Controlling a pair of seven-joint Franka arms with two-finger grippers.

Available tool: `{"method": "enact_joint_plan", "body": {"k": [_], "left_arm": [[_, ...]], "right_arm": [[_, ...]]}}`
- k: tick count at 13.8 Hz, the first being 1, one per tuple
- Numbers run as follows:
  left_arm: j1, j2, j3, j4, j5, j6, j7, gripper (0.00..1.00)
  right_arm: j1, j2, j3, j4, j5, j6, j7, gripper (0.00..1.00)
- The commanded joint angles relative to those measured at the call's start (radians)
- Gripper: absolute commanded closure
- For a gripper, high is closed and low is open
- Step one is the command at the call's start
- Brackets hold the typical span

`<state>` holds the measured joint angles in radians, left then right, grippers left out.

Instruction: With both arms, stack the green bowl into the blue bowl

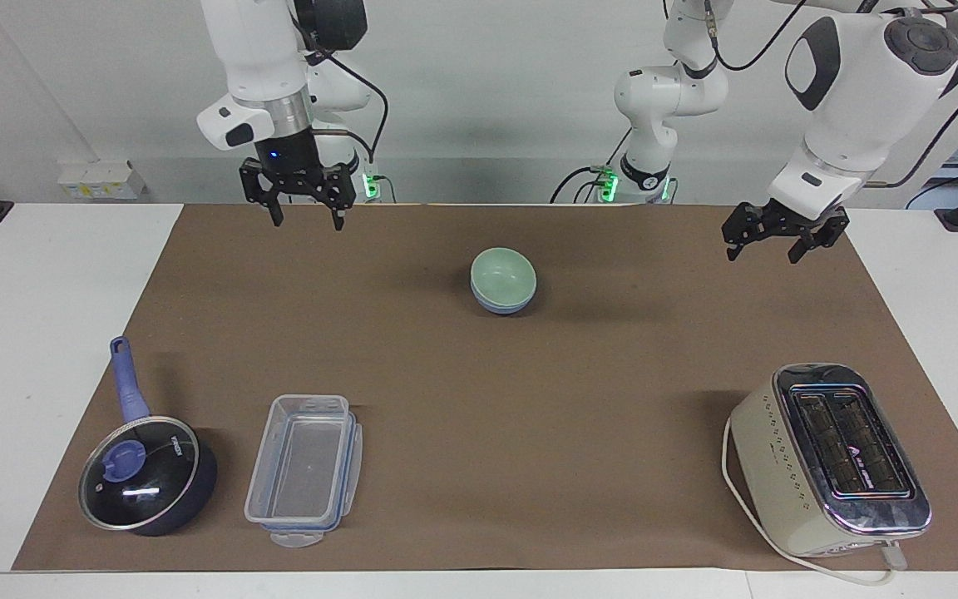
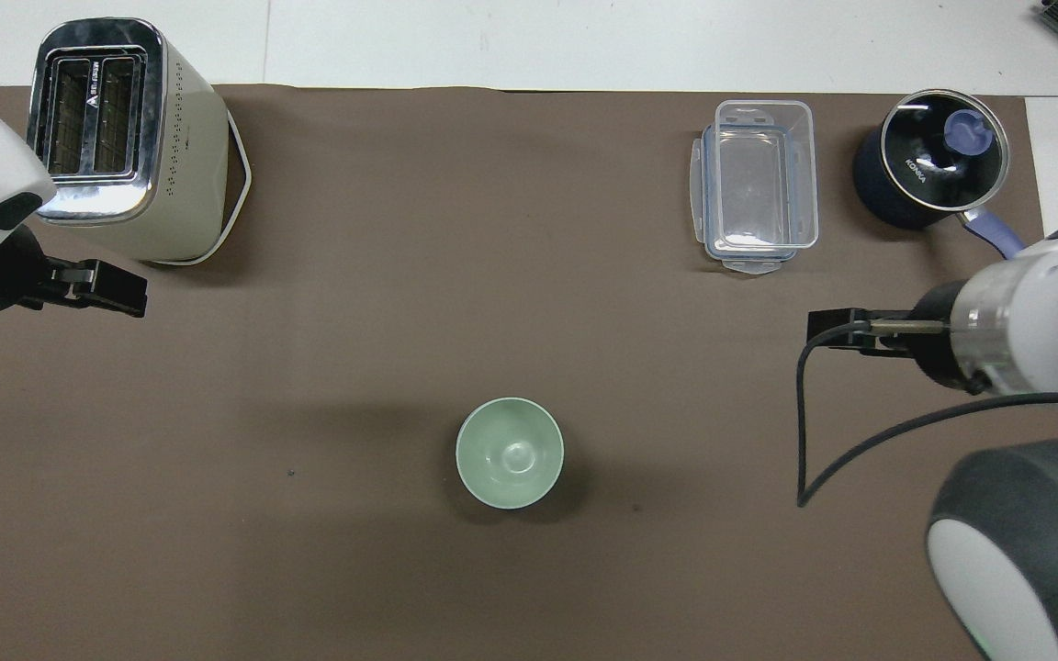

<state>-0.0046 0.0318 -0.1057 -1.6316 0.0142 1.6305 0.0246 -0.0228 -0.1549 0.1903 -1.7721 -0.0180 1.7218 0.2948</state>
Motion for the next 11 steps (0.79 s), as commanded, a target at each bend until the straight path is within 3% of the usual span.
{"method": "enact_joint_plan", "body": {"k": [1,3,4,11], "left_arm": [[0.002,0.002,-0.003,0.009,0.018,-0.018,-0.005,0.00],[0.002,0.002,-0.003,0.009,0.018,-0.018,-0.006,0.00],[0.002,0.002,-0.003,0.009,0.018,-0.018,-0.006,0.00],[0.002,0.002,-0.003,0.009,0.018,-0.018,-0.006,0.00]], "right_arm": [[-0.037,0.086,0.015,0.190,-0.036,-0.138,-0.016,0.00],[-0.042,0.190,0.018,0.369,-0.071,-0.287,-0.023,0.00],[-0.042,0.207,0.018,0.403,-0.071,-0.316,-0.023,0.00],[-0.071,0.170,0.011,0.333,0.001,-0.300,-0.029,0.00]]}}
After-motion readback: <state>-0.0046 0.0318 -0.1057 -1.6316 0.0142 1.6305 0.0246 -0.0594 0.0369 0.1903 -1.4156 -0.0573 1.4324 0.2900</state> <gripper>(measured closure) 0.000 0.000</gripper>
